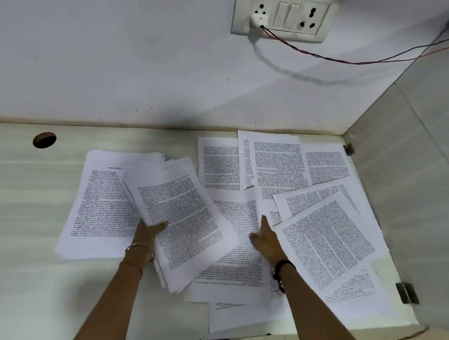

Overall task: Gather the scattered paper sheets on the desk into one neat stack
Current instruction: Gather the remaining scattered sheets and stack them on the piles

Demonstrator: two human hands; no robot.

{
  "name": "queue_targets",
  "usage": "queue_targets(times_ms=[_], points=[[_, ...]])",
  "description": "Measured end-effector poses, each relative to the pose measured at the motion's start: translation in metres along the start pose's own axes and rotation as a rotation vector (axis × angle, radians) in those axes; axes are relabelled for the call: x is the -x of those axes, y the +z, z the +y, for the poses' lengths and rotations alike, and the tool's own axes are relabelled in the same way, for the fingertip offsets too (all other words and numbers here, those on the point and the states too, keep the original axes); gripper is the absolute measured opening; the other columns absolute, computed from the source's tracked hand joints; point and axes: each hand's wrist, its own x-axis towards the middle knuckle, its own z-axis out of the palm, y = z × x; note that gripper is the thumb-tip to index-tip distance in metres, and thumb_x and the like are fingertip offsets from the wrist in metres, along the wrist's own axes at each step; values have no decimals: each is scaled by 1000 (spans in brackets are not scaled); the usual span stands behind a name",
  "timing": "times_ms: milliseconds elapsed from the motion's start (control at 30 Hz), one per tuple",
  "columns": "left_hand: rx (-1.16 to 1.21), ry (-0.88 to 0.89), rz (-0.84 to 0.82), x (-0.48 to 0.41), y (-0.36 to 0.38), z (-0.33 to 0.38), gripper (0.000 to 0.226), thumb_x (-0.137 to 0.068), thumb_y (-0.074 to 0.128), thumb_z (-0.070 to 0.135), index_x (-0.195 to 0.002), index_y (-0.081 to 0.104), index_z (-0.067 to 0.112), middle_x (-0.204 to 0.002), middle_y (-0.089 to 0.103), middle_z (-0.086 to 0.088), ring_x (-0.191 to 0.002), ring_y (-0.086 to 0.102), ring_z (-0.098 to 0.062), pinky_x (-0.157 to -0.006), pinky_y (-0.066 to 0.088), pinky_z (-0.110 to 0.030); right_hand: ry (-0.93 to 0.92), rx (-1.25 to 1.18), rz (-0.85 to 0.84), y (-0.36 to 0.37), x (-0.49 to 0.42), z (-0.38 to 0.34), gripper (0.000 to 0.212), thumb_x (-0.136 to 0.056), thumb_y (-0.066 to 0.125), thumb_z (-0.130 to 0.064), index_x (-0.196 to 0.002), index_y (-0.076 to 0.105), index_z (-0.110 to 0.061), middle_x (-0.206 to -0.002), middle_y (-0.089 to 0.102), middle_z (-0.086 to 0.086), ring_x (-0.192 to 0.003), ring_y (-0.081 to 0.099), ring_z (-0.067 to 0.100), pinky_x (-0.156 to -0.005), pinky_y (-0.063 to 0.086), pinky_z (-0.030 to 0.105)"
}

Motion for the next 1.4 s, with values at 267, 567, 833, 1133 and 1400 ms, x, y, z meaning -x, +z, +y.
queue_targets(times_ms=[267,567,833,1133,1400], points=[[-243,180,244,2,-26,28,49,-88,57,7,-135,43,1,-131,53,-24,-119,52,-41,-103,41,-52,121,-112,148,0,-23,34,45,-73,55,-30,-117,47,-26,-81,47,-4,-66,45,8,-78,42,27],[131,294,530,17,-65,74,28,-89,45,-4,-117,49,-3,-81,52,-4,-72,54,-9,-65,46,-14,44,-151,216,-8,-19,1,6,-86,55,-9,-90,53,-13,-79,54,2,-71,50,18,-63,42,24],[-127,190,353,29,-27,84,35,-90,53,1,-123,50,-9,-121,56,-26,-112,55,-37,-89,43,-42,-373,330,725,-58,-25,-69,21,-72,44,-4,-76,64,-9,-72,62,9,-72,60,29,-83,44,43],[-194,-58,-124,25,48,29,41,-87,56,-4,-126,46,-13,-131,50,-27,-120,51,-35,-108,35,-38,-977,595,362,-32,-31,-87,18,-84,51,-11,-79,67,-4,-128,59,14,-131,43,27,-102,44,44],[-100,-187,-224,34,60,-4,38,-92,53,9,-127,49,-5,-126,55,-23,-93,59,-29,-84,53,-35,-747,550,223,18,-25,-10,64,-94,55,-19,-150,24,-23,-160,15,2,-148,13,21,-112,36,43]])
